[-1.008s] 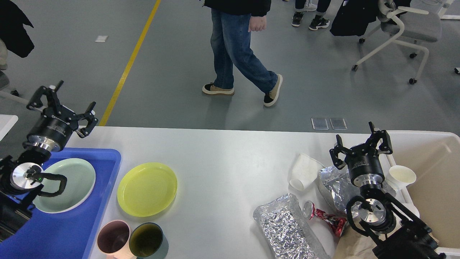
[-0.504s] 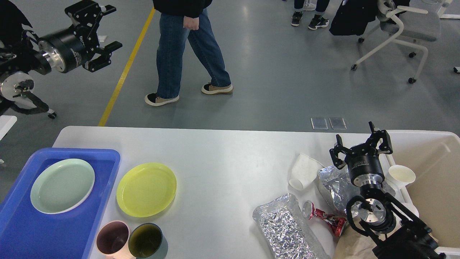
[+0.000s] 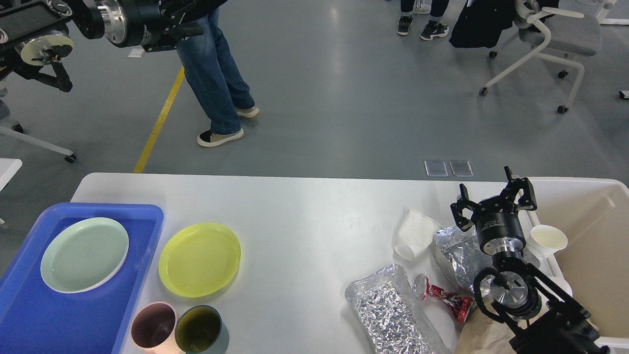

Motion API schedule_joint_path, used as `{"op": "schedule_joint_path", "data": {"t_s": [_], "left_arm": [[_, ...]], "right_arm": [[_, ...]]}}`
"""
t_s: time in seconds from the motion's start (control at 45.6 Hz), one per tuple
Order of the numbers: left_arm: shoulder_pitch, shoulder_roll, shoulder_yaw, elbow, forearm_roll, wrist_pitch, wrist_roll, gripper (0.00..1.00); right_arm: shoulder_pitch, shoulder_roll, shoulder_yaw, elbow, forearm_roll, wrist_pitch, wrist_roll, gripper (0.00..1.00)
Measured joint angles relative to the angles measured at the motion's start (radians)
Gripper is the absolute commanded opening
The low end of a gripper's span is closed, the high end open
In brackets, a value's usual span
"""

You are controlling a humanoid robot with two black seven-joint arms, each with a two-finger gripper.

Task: Tidy desktop
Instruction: 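Raise the left gripper up and away from the blue tray, then lower the left gripper toward the pink-and-white mug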

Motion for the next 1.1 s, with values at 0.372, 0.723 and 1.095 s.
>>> {"op": "schedule_joint_path", "data": {"t_s": [0.372,0.723,1.095], "left_arm": [[-0.210,-0.165,0.577,-0.319,0.001,-0.004,-0.002,0.96],[-0.361,-0.266,0.605,-0.361,0.001,-0.091,-0.004,0.96],[-0.456,-0.313,0.604,-0.430,-0.001,-0.110,-0.004,0.96]], "right_arm": [[0.000,0.000,0.000,0.000,0.000,0.000,0.000,1.00],[0.000,0.000,0.000,0.000,0.000,0.000,0.000,1.00],[0.000,0.000,0.000,0.000,0.000,0.000,0.000,1.00]]}}
